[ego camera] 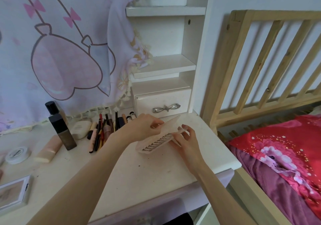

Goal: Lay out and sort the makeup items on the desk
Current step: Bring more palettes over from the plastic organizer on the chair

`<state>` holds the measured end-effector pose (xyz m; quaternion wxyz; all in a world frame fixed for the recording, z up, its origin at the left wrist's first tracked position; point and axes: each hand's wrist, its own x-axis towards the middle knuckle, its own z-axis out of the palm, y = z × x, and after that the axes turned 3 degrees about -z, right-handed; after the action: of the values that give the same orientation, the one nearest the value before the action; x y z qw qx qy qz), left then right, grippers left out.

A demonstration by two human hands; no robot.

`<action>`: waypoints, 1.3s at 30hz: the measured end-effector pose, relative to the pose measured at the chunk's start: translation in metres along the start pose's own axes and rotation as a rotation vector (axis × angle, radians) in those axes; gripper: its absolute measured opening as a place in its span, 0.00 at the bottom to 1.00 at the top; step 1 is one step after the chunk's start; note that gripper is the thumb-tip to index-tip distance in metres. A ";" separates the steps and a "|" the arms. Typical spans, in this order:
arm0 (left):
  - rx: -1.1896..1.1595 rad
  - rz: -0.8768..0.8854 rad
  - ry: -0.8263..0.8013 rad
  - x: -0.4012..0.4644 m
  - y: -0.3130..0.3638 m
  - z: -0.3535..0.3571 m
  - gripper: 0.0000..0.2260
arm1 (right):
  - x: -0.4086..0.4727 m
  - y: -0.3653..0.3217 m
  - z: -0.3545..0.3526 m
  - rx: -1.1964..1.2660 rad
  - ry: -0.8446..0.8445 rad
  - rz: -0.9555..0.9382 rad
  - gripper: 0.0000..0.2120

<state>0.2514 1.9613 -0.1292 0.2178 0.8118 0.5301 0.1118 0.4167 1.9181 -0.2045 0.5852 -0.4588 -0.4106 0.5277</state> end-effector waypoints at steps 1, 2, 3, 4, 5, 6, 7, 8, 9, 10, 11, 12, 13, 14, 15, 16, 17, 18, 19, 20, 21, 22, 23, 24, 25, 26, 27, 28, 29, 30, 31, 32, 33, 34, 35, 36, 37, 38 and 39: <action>0.017 -0.002 0.014 0.003 -0.004 0.000 0.14 | 0.000 -0.002 -0.004 -0.062 0.012 0.004 0.23; 0.038 -0.002 0.022 0.005 -0.006 0.001 0.15 | 0.000 -0.004 -0.009 -0.140 0.016 0.004 0.23; 0.048 0.001 0.032 0.008 -0.008 0.002 0.15 | 0.001 -0.006 -0.014 -0.235 0.012 0.000 0.24; 0.043 0.003 0.047 0.011 -0.010 0.003 0.15 | 0.002 -0.007 -0.019 -0.337 0.003 -0.005 0.25; 0.031 0.003 0.068 0.014 -0.011 0.004 0.16 | 0.003 -0.008 -0.023 -0.431 -0.008 -0.006 0.26; 0.020 0.001 0.095 0.017 -0.011 0.006 0.15 | 0.004 -0.009 -0.027 -0.518 -0.015 -0.007 0.26; 0.016 0.007 0.125 0.020 -0.010 0.007 0.14 | 0.005 -0.009 -0.030 -0.596 -0.022 -0.009 0.25; 0.016 0.018 0.159 0.022 -0.009 0.009 0.14 | 0.006 -0.009 -0.032 -0.665 -0.030 -0.012 0.24; 0.015 0.029 0.198 0.025 -0.008 0.010 0.14 | 0.006 -0.008 -0.035 -0.725 -0.039 -0.015 0.23; 0.009 0.036 0.237 0.028 -0.007 0.010 0.13 | 0.005 -0.007 -0.036 -0.770 -0.048 -0.020 0.23; -0.003 0.040 0.273 0.030 -0.006 0.010 0.12 | 0.004 -0.006 -0.038 -0.803 -0.054 -0.027 0.22; -0.012 0.039 0.305 0.032 -0.004 0.010 0.12 | 0.003 -0.006 -0.039 -0.830 -0.058 -0.042 0.22; -0.017 0.038 0.338 0.035 -0.003 0.011 0.11 | 0.003 -0.005 -0.040 -0.864 -0.064 -0.061 0.22; -0.016 0.033 0.368 0.037 -0.002 0.012 0.10 | 0.002 -0.004 -0.041 -0.913 -0.073 -0.083 0.21; -0.005 0.032 0.397 0.040 -0.002 0.013 0.10 | 0.001 -0.002 -0.043 -0.967 -0.082 -0.104 0.21; 0.010 0.040 0.424 0.042 -0.003 0.014 0.09 | 0.000 0.000 -0.045 -1.016 -0.090 -0.123 0.21; 0.020 0.054 0.447 0.045 -0.003 0.014 0.09 | -0.002 0.002 -0.047 -1.056 -0.096 -0.135 0.20; 0.018 0.068 0.464 0.047 -0.004 0.014 0.09 | -0.004 0.005 -0.048 -1.094 -0.100 -0.146 0.20; 0.012 0.080 0.479 0.049 -0.005 0.014 0.10 | -0.006 0.009 -0.050 -1.131 -0.104 -0.159 0.21; 0.010 0.091 0.495 0.051 -0.006 0.014 0.10 | -0.008 0.012 -0.052 -1.168 -0.108 -0.178 0.21; 0.014 0.102 0.516 0.053 -0.007 0.014 0.10 | -0.011 0.015 -0.053 -1.206 -0.115 -0.210 0.21; 0.021 0.110 0.539 0.055 -0.007 0.014 0.10 | -0.014 0.017 -0.053 -1.244 -0.133 -0.260 0.22; 0.024 0.111 0.561 0.057 -0.008 0.015 0.10 | -0.016 0.019 -0.052 -1.282 -0.167 -0.308 0.22; 0.029 0.104 0.578 0.058 -0.010 0.015 0.10 | -0.017 0.021 -0.051 -1.327 -0.215 -0.347 0.24; 0.045 0.090 0.591 0.060 -0.011 0.017 0.10 | -0.018 0.022 -0.050 -1.377 -0.265 -0.369 0.29; 0.076 0.071 0.601 0.061 -0.013 0.019 0.10 | -0.018 0.024 -0.050 -1.434 -0.305 -0.386 0.36; 0.116 0.053 0.606 0.060 -0.015 0.021 0.10 | -0.017 0.025 -0.050 -1.491 -0.331 -0.390 0.41; 0.160 0.044 0.606 0.059 -0.017 0.024 0.11 | -0.017 0.025 -0.050 -1.537 -0.346 -0.384 0.42; 0.198 0.049 0.606 0.058 -0.018 0.026 0.12 | -0.016 0.023 -0.050 -1.565 -0.352 -0.371 0.42; 0.230 0.062 0.606 0.057 -0.020 0.027 0.12 | -0.015 0.022 -0.050 -1.573 -0.356 -0.354 0.41; 0.256 0.075 0.605 0.056 -0.021 0.029 0.13 | -0.015 0.021 -0.050 -1.573 -0.358 -0.338 0.40; 0.278 0.081 0.595 0.056 -0.021 0.030 0.14 | -0.014 0.019 -0.049 -1.571 -0.358 -0.325 0.39; 0.294 0.082 0.576 0.056 -0.021 0.031 0.15 | -0.013 0.020 -0.049 -1.574 -0.353 -0.314 0.38; 0.304 0.080 0.550 0.057 -0.020 0.033 0.16 | -0.012 0.020 -0.049 -1.580 -0.345 -0.306 0.38; 0.309 0.078 0.520 0.058 -0.020 0.033 0.17 | -0.011 0.021 -0.049 -1.588 -0.334 -0.298 0.38; 0.315 0.081 0.488 0.059 -0.020 0.034 0.18 | -0.011 0.022 -0.048 -1.593 -0.323 -0.292 0.38; 0.324 0.091 0.460 0.061 -0.020 0.034 0.18 | -0.010 0.023 -0.047 -1.596 -0.310 -0.285 0.38; 0.329 0.106 0.435 0.063 -0.019 0.034 0.19 | -0.010 0.024 -0.046 -1.596 -0.296 -0.280 0.39; 0.327 0.121 0.414 0.065 -0.018 0.032 0.19 | -0.010 0.025 -0.045 -1.594 -0.282 -0.276 0.39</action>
<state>0.2766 2.0188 -0.1694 -0.0362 0.8263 0.5249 0.2010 0.4531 1.9045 -0.2400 0.0859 -0.6116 -0.7847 0.0537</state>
